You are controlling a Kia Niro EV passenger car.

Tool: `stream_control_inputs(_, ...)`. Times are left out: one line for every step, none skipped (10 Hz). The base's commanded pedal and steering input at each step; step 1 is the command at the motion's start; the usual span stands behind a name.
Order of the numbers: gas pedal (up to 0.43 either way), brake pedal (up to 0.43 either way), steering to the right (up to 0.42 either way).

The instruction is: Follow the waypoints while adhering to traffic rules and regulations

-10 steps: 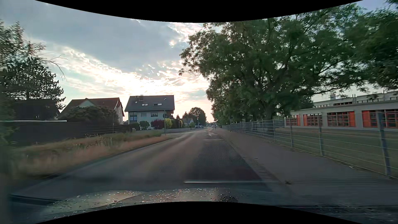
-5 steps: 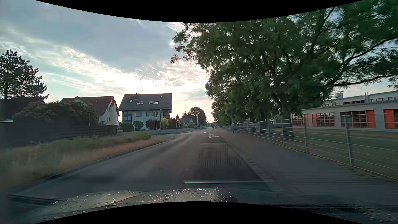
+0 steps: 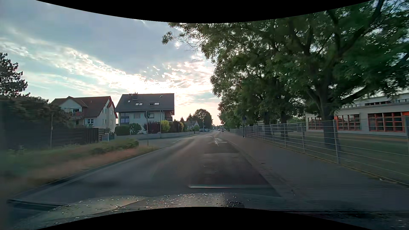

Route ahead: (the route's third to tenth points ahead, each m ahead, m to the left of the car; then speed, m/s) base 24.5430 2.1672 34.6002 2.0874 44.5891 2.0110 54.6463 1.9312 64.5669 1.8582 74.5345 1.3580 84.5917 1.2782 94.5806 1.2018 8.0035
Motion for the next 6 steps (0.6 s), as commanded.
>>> stream_control_inputs(0.039, 0.000, -0.012)
stream_control_inputs(0.039, 0.000, -0.013)
stream_control_inputs(0.039, 0.000, -0.013)
stream_control_inputs(0.039, 0.000, -0.015)
stream_control_inputs(0.039, 0.000, -0.015)
stream_control_inputs(0.039, 0.000, -0.015)
